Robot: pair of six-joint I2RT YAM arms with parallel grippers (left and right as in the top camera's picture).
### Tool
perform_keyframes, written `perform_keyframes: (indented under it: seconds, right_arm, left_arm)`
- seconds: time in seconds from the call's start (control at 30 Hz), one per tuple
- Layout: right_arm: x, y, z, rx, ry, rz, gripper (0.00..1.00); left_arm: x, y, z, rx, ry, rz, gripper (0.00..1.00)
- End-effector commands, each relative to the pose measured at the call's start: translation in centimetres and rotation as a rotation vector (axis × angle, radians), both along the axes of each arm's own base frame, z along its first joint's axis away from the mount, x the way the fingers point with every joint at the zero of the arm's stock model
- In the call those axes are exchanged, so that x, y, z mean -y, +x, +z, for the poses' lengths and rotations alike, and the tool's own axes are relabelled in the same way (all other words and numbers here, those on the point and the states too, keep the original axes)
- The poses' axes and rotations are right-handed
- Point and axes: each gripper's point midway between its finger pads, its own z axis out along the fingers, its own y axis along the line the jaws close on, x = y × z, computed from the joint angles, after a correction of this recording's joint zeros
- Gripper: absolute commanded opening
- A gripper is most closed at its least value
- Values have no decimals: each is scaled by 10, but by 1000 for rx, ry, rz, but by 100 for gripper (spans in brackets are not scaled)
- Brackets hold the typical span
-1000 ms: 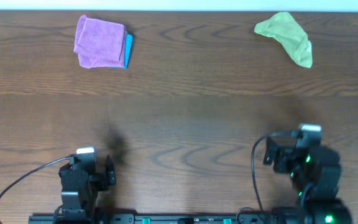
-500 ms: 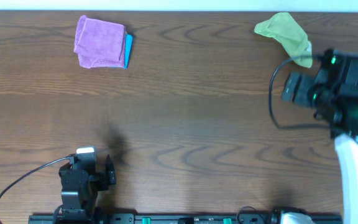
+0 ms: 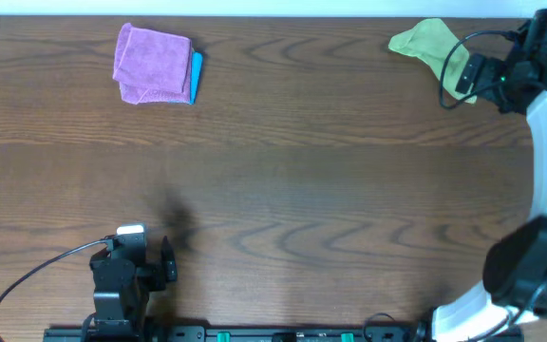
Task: Fold the cloth
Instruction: 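Reach the right gripper forward to the crumpled green cloth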
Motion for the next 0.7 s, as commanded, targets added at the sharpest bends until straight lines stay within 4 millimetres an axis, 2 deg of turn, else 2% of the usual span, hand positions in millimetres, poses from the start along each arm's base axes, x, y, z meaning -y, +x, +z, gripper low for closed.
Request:
perform_keyframes:
  seconds: [0.0,0.1,0.37,0.67]
  right_arm:
    - [-1,20,5,61,10,34,99]
    - [0,27,1,73,7,34,99]
    - [13,70,-1,210,-17,20,99]
    - [25,110,-56,247,9,-24,99]
  left_arm:
    - [1,-2,-9,-25,7,-12,95]
    - [1,-2,-9,-25,7,-12,95]
    - [1,-2,-9,-25,7,-12,95]
    - [1,-2,-9,-25,7,-11,95]
